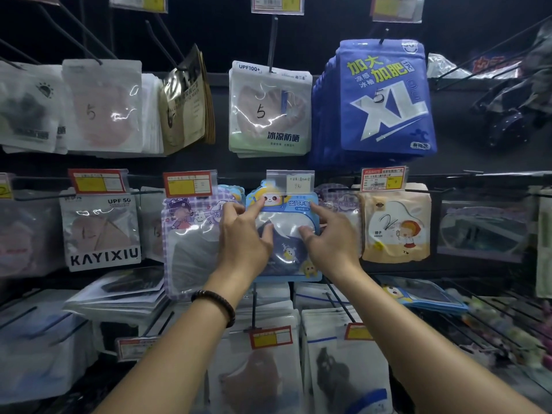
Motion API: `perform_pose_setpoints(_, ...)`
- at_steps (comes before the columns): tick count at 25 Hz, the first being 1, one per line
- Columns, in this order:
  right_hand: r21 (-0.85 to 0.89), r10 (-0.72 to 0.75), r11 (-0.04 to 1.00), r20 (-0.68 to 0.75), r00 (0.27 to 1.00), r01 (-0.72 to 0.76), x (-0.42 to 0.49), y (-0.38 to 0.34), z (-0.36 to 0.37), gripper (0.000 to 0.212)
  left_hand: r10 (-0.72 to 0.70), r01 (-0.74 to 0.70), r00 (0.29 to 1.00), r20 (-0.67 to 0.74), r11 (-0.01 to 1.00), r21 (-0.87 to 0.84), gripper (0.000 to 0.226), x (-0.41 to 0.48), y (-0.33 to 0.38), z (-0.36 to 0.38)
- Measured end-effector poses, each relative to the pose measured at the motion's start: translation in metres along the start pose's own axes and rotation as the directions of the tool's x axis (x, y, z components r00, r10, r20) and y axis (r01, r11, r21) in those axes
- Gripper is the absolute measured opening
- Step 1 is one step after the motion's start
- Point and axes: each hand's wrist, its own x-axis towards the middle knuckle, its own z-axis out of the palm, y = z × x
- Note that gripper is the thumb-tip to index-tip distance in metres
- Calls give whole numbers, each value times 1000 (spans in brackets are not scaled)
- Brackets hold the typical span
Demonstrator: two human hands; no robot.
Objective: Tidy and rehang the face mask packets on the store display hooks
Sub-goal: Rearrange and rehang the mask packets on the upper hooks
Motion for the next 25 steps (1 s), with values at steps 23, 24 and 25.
perform_pose_setpoints(23,-323,492,829,30,870,-457,-28,166,-188,34,266,-314,681,682,948,-56,15,-69,137,141)
perform_pose_setpoints(24,-331,533,802,19,846,-497,-29,178,-198,37,253,-322,646,720,946,-44,14,-68,143,156)
perform_pose_setpoints(25,-333,563,782,14,826,-527,-29,192,-206,39,245,-344,610,753,939,-27,14,-67,147,171)
